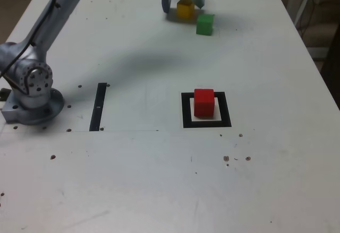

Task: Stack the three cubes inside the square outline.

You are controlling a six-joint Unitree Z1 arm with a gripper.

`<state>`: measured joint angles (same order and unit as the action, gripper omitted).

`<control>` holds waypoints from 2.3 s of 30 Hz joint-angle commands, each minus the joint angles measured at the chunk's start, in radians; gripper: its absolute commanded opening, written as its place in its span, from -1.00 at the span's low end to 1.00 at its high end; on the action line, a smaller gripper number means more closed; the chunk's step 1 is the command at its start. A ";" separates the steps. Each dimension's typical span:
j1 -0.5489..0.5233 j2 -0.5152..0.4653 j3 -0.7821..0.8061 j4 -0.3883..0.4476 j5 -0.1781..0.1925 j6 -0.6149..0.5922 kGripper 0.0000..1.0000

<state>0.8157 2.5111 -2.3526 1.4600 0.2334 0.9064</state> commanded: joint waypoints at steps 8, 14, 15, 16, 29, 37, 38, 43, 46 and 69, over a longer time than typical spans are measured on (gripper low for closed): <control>-0.001 -0.001 -0.013 0.020 0.002 0.001 0.60; -0.014 0.002 -0.014 0.017 0.000 0.000 0.36; -0.015 0.003 -0.015 0.016 -0.001 0.000 0.33; -0.016 0.006 -0.017 0.014 -0.003 0.000 0.30; -0.017 0.018 -0.019 0.009 -0.036 0.003 -0.02; -0.017 0.009 -0.027 0.026 -0.055 0.006 -0.33; -0.017 0.008 -0.027 0.029 -0.057 0.006 -0.34; -0.019 0.006 -0.026 0.040 -0.073 0.006 -0.39; -0.021 0.003 -0.033 0.053 -0.084 0.005 -0.41; -0.174 -0.361 0.140 0.135 -0.080 -0.101 -0.43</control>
<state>0.6761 2.1940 -2.2654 1.5929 0.1476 0.8271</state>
